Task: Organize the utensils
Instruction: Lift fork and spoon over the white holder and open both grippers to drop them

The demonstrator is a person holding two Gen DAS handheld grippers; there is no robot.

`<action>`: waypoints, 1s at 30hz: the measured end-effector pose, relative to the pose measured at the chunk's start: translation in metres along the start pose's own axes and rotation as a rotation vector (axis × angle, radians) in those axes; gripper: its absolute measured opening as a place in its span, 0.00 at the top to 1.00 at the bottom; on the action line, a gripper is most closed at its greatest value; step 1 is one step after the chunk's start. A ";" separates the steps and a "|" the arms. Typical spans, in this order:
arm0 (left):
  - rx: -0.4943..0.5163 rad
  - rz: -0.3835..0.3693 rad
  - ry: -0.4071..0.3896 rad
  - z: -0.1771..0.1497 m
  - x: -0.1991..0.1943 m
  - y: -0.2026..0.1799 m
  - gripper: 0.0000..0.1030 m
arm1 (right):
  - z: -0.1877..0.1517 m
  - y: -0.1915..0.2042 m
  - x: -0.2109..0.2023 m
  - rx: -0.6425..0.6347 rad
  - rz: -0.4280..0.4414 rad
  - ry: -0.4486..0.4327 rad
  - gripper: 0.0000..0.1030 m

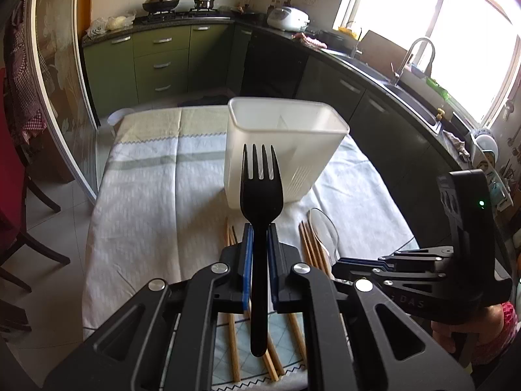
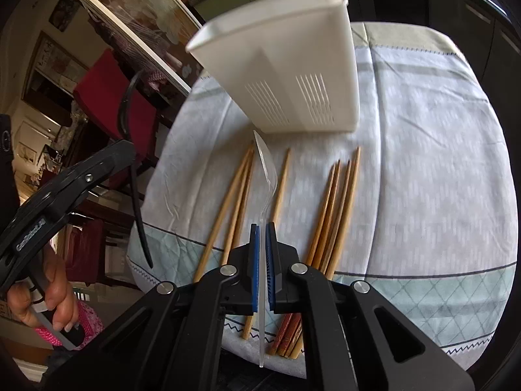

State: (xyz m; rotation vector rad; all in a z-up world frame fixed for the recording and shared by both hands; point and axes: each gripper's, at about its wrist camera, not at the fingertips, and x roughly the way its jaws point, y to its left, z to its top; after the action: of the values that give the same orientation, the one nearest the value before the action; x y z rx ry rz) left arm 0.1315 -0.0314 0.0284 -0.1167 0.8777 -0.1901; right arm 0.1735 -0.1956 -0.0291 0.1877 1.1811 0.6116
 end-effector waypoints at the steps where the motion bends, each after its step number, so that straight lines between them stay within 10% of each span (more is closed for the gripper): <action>1: -0.002 -0.006 -0.028 0.010 -0.006 -0.001 0.92 | 0.003 0.002 -0.015 -0.008 0.015 -0.043 0.95; 9: -0.026 -0.049 -0.339 0.087 -0.030 -0.012 0.92 | 0.069 0.014 -0.112 -0.059 0.075 -0.553 0.95; 15: -0.040 -0.030 -0.562 0.117 -0.001 -0.009 0.92 | 0.116 0.018 -0.110 -0.124 -0.053 -0.849 0.95; 30: -0.002 0.050 -0.432 0.094 0.083 -0.003 0.86 | 0.115 -0.011 -0.009 -0.189 -0.199 -0.776 0.95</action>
State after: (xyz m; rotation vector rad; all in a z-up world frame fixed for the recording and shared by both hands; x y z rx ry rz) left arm 0.2552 -0.0500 0.0264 -0.1312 0.4497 -0.1106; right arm 0.2789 -0.1901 0.0176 0.1254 0.3821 0.4080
